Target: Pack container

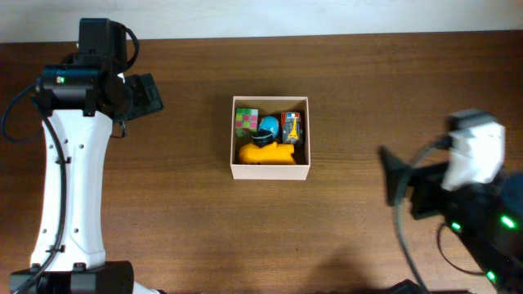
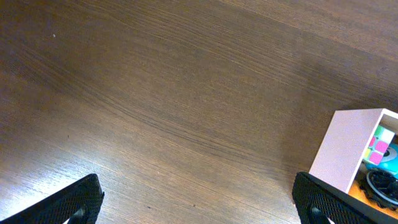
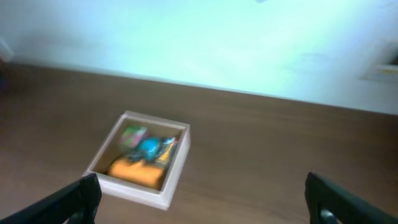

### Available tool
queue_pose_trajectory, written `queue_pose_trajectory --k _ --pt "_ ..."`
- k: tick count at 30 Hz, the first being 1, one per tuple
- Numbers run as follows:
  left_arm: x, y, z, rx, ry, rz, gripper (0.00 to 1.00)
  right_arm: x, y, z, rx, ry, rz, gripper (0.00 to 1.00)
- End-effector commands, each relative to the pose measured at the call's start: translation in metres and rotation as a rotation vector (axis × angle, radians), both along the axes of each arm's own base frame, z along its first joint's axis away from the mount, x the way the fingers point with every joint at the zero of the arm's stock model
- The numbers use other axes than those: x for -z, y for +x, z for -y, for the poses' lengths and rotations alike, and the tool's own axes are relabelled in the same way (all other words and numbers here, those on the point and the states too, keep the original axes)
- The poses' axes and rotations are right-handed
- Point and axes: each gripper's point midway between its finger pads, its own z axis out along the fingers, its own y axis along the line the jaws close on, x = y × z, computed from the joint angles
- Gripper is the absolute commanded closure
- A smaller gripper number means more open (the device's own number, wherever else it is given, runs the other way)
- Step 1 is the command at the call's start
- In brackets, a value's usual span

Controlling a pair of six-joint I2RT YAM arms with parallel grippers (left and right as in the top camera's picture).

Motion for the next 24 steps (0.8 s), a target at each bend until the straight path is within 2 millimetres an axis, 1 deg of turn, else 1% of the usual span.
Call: queue_pose_trajectory --k 1,4,6,10,15,19,24 --pt "-0.015 -0.003 -0.002 0.002 0.005 0.042 0.01 0.024 -0.002 0.029 0.118 0.015 -0.007 0.01" --pt "-0.015 -0.003 -0.002 0.002 0.005 0.041 0.01 0.053 -0.002 0.048 0.199 0.041 0.003 0.01" --pt "-0.015 -0.003 -0.002 0.003 0.005 0.042 0.01 0.079 -0.002 0.058 0.244 0.053 -0.001 0.01" --pt "-0.015 -0.003 -0.002 0.003 0.005 0.041 0.01 0.138 -0.007 0.063 0.259 0.072 -0.055 0.01" --pt "-0.015 -0.003 -0.002 0.003 0.005 0.042 0.01 0.201 -0.017 0.065 0.271 0.067 -0.117 0.01" --pt "-0.015 -0.003 -0.002 0.003 0.005 0.042 0.01 0.234 -0.02 0.065 0.27 0.068 -0.103 0.01" --pt "-0.015 -0.003 -0.002 0.002 0.005 0.042 0.01 0.263 -0.023 0.065 0.27 0.07 -0.092 0.01"
